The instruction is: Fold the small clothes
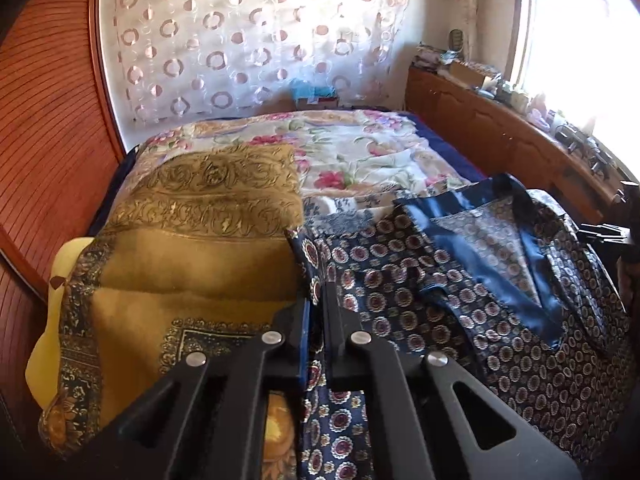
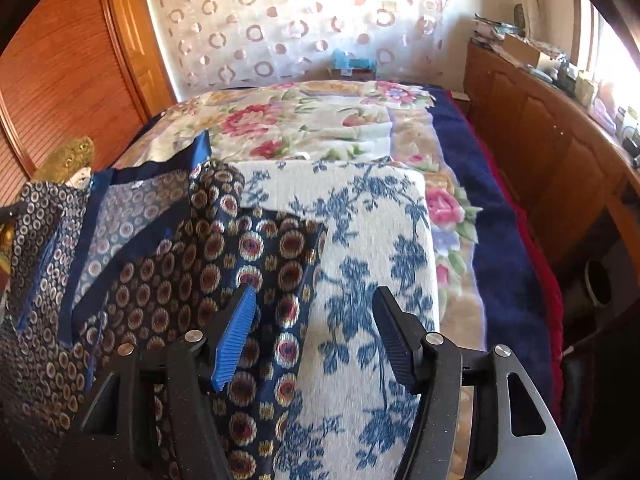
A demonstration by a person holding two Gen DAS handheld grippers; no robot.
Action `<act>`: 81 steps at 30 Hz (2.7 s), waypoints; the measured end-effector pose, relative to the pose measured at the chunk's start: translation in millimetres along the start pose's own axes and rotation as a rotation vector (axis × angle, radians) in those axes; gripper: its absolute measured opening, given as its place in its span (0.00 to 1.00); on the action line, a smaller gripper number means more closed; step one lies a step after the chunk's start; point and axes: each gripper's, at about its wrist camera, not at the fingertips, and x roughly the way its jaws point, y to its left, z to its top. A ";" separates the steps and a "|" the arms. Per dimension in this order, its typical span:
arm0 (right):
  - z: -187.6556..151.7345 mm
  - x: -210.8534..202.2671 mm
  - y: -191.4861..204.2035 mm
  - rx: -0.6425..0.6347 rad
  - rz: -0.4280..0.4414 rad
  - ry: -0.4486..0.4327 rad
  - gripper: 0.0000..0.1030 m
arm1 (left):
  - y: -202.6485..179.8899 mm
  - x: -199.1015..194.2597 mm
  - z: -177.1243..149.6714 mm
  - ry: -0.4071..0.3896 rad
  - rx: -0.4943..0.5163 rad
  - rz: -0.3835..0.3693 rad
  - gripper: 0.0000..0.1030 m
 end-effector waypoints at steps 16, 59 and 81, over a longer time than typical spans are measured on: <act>9.1 14.2 16.8 -0.053 0.116 0.046 0.00 | -4.7 11.4 0.8 0.037 0.018 -0.007 0.00; -207.5 -224.3 3.2 0.104 -0.039 -0.184 0.00 | 1.3 -197.2 -209.6 -0.178 -0.089 0.019 0.00; -195.4 -281.4 28.7 -0.005 -0.147 -0.291 0.20 | -16.9 -265.3 -179.6 -0.281 0.041 0.027 0.37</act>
